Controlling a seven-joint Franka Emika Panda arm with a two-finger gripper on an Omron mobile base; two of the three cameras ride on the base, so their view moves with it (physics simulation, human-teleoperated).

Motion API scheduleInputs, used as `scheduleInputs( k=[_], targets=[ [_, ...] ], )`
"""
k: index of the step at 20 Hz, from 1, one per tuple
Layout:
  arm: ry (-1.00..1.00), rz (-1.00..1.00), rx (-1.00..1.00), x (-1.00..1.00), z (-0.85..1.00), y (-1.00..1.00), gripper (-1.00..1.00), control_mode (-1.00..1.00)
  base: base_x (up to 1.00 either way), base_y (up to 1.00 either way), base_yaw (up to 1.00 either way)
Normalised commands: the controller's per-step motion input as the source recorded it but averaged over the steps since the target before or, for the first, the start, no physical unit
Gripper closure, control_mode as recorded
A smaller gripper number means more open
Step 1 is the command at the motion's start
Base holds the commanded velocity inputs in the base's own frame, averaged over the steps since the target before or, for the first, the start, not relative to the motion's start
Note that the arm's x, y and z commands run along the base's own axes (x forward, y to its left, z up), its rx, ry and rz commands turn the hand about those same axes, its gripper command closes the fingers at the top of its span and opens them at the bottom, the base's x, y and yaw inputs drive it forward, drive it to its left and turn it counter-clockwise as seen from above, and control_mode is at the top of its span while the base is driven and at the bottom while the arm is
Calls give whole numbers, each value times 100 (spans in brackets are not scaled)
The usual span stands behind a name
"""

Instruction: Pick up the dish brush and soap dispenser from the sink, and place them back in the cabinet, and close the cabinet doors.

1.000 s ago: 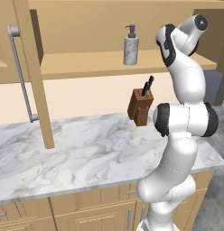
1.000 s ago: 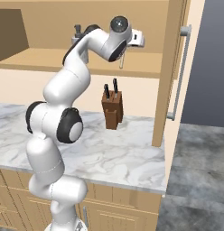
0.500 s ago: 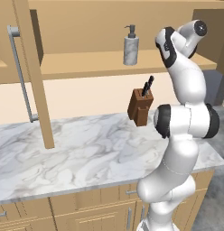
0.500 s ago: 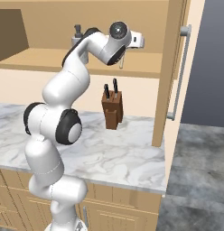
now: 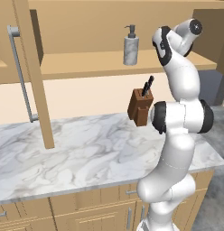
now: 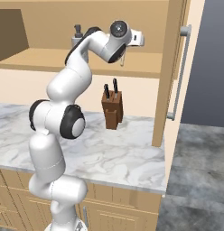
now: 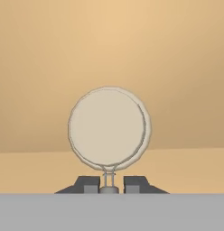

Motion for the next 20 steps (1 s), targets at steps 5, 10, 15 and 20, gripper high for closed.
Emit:
scheduleInputs(
  k=[5,10,15,20],
  targets=[
    [0,0,0,1,0,0,-100,-100,0,0,0],
    [0,0,0,0,0,0,-100,-100,0,0,0],
    [0,0,0,0,0,0,-100,-100,0,0,0],
    [-1,0,0,0,-4,0,-100,-100,0,0,0]
  ],
)
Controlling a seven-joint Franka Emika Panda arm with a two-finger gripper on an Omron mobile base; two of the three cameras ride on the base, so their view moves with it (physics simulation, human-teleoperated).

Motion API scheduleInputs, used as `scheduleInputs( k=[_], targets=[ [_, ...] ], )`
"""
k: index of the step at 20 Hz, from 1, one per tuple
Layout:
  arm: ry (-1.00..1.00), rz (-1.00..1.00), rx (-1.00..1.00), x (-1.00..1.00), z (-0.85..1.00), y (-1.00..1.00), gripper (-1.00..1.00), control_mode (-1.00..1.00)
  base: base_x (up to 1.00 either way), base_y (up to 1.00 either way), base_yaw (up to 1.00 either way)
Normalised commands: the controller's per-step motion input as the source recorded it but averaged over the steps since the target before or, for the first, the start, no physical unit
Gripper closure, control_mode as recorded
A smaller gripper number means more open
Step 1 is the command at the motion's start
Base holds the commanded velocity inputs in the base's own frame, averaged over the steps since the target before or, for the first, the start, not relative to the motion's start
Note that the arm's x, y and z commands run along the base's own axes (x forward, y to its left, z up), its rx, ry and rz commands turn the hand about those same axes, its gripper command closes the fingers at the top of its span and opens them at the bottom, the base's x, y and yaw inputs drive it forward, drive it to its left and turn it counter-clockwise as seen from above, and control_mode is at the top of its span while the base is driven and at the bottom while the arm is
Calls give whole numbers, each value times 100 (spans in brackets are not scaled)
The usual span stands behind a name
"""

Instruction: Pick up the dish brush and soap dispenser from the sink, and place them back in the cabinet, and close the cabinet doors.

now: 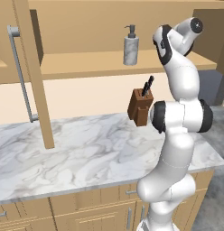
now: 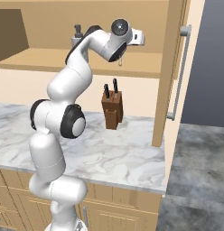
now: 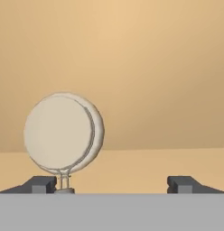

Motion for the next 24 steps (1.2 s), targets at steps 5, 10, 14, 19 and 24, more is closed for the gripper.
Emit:
scheduleInputs(
  k=[5,10,14,19,24],
  targets=[
    [0,0,0,0,-16,0,-100,-100,0,0,0],
    [0,1,0,0,-15,0,-100,-100,0,0,0],
    [0,1,0,-4,-10,0,-100,-100,0,0,0],
    [-1,0,0,-25,-3,0,-100,-100,0,0,0],
    [-5,0,0,-44,0,0,-100,-100,0,0,0]
  ],
)
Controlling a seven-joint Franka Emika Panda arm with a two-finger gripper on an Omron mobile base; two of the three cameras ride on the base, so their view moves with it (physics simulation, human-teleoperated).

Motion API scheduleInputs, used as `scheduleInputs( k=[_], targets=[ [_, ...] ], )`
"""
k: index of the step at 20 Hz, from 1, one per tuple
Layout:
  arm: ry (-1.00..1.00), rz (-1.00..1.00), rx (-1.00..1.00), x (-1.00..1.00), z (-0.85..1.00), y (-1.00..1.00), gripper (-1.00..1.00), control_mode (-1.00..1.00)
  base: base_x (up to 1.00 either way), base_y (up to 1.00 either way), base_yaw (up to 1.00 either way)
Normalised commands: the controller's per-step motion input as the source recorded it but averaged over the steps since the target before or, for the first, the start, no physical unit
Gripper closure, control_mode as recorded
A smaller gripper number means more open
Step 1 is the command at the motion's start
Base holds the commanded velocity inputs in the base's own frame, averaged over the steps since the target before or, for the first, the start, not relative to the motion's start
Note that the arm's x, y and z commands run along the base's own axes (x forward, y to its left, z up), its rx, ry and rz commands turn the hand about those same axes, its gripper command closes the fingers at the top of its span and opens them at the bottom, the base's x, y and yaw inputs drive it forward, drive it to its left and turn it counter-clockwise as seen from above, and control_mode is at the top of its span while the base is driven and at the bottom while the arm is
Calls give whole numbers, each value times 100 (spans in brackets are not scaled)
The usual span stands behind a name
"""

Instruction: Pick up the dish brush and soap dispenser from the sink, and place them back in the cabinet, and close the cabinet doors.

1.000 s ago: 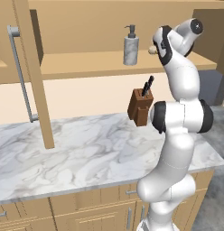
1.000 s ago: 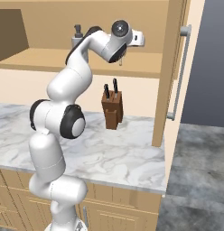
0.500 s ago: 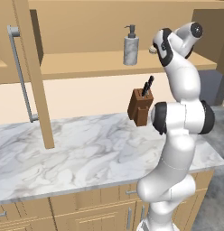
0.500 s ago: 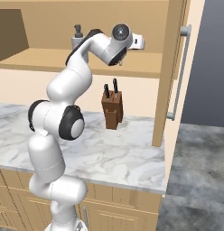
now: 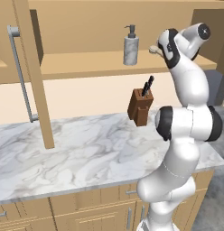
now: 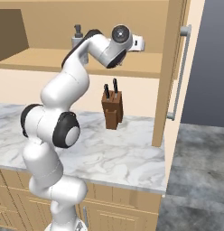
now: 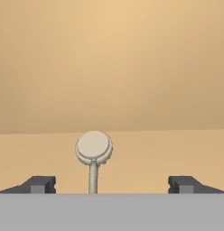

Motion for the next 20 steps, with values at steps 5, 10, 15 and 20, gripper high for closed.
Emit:
scheduleInputs(
  k=[5,10,15,20],
  targets=[
    [-7,0,0,-48,0,0,-100,-100,0,0,0],
    [-7,0,0,-41,0,0,-100,-100,0,0,0],
    [-2,0,0,-30,4,0,-100,-100,0,0,0],
    [-1,0,0,-36,5,0,-100,-100,0,0,0]
  ],
)
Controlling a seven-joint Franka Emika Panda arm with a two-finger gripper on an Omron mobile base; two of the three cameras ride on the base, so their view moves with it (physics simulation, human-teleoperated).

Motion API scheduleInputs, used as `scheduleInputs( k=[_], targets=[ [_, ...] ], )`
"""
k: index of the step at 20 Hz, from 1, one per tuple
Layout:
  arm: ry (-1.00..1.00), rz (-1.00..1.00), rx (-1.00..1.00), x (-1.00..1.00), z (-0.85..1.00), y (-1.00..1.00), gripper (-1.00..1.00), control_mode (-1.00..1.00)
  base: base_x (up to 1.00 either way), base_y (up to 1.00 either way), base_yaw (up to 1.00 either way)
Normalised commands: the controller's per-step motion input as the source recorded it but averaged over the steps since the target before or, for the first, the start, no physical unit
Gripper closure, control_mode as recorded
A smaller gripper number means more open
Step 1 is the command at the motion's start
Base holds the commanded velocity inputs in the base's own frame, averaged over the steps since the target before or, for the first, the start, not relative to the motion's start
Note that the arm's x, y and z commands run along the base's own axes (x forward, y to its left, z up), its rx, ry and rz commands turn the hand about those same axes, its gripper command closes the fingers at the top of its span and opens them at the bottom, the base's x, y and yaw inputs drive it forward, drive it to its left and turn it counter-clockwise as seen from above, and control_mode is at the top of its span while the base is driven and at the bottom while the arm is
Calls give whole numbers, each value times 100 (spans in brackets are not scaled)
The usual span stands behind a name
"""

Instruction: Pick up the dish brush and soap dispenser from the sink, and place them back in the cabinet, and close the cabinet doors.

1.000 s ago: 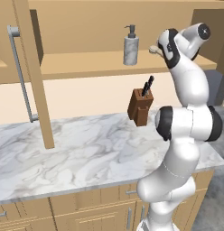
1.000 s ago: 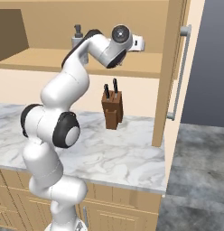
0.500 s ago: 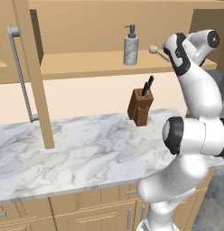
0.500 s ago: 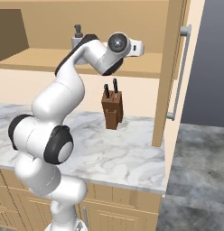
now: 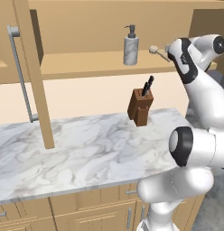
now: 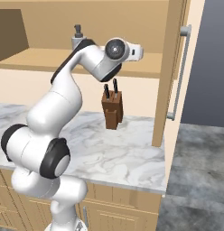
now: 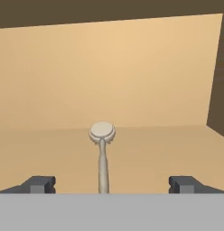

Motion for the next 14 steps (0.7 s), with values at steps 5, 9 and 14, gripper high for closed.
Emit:
scheduleInputs(
  k=[5,9,14],
  targets=[
    [-3,0,0,-42,13,-1,-100,-100,0,0,0],
    [-2,0,0,-34,14,0,-100,-100,0,0,0],
    [-1,0,0,-25,7,0,-100,-100,0,0,0]
  ],
)
